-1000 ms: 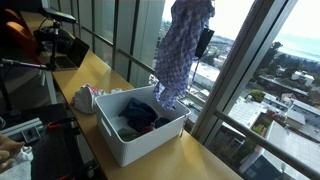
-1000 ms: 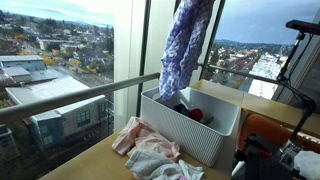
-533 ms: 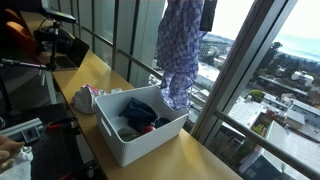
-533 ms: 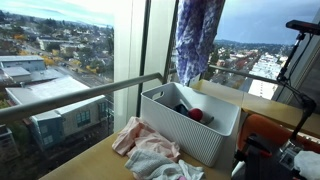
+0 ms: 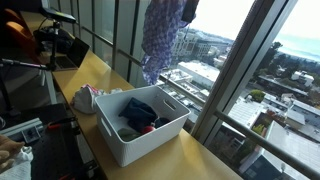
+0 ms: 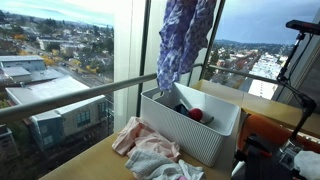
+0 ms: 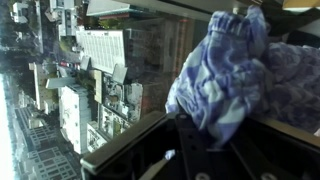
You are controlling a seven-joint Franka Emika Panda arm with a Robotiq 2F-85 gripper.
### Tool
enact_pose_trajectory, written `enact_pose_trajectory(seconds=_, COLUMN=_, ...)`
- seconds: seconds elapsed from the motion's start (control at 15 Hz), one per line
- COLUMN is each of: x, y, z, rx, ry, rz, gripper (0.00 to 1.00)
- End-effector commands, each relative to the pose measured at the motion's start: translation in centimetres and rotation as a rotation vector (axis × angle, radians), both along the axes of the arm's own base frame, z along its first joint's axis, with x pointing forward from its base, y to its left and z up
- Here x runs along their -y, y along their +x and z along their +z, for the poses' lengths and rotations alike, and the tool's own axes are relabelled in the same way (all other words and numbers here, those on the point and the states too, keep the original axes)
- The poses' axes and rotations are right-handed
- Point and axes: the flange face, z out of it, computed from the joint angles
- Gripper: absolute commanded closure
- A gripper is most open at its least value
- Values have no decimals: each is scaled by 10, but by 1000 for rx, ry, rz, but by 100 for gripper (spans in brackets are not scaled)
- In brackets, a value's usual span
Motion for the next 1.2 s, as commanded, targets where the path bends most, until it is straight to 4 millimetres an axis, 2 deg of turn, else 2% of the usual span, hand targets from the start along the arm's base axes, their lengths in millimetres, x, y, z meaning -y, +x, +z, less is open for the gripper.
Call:
enact_pose_trajectory(seconds=0.0, x=13, y=5, z=-17, rx=-26, ry=9, rz=-3, gripper=97)
enact_pose_trajectory(seconds=0.27, x=26, y=14, z=-60, rx=-93, ry=21, rz=-17, gripper=97)
enact_pose_trajectory(seconds=0.53, x=29, y=15, z=-103, rx=-151, ry=30, rz=-19, gripper=97)
enact_pose_trajectory(seconds=0.93, x=33, y=27, z=-184, rx=-251, ry=68, rz=-2, gripper=97)
enact_pose_trajectory(seconds=1.13, x=28, y=31, z=-228, rx=-306, ry=75, rz=15, gripper=97)
